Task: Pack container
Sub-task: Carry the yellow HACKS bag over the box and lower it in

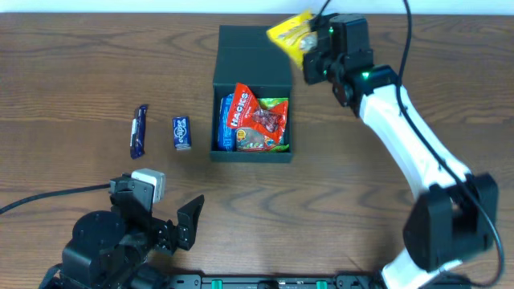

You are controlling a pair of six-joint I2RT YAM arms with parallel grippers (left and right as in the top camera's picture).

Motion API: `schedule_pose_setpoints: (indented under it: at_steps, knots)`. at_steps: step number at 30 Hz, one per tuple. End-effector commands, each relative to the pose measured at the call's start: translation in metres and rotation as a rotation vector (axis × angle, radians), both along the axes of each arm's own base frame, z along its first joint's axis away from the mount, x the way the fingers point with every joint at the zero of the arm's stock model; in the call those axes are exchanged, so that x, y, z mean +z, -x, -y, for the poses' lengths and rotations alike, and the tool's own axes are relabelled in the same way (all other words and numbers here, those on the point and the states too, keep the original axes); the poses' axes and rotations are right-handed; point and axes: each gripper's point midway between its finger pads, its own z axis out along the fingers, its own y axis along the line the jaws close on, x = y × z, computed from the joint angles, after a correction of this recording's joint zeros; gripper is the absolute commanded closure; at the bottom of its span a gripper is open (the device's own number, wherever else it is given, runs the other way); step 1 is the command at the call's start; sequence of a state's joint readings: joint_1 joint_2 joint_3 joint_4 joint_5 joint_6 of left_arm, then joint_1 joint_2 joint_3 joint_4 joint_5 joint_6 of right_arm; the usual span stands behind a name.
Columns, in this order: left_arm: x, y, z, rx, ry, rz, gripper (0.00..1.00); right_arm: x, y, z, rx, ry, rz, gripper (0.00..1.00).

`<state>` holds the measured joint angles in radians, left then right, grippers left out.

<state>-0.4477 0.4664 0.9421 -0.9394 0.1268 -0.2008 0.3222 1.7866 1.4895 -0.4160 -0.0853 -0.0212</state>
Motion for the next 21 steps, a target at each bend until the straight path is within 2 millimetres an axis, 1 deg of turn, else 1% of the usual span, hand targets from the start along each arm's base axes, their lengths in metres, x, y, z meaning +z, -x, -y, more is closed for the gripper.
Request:
schedule_pose_setpoints:
  at_steps: [1,2,4,6,10,16,21]
  knots:
    - [0.007,0.000,-0.003,0.001,-0.013,0.029,0.05,0.017,0.035,-0.050,0.328,0.009,0.042,0.99]
    - [0.007,0.000,-0.003,0.000,-0.013,0.029,0.05,0.017,0.047,-0.062,0.419,-0.004,0.038,0.99]
    - [0.007,0.000,-0.003,0.000,-0.013,0.029,0.05,0.014,0.068,-0.078,0.559,-0.028,0.017,0.99]
    - [0.007,0.001,-0.003,0.000,-0.014,0.028,0.05,0.006,0.081,-0.082,0.630,-0.028,-0.017,0.99]
    - [0.006,0.001,-0.003,-0.001,-0.016,0.022,0.05,-0.010,0.094,-0.080,0.658,-0.010,-0.086,0.98]
    - [0.004,0.002,-0.003,-0.001,-0.019,0.015,0.05,-0.017,0.114,-0.088,0.706,-0.049,-0.164,0.99]
    - [0.004,0.002,-0.003,-0.001,-0.019,0.016,0.05,-0.035,0.125,-0.089,0.710,-0.025,-0.202,0.99]
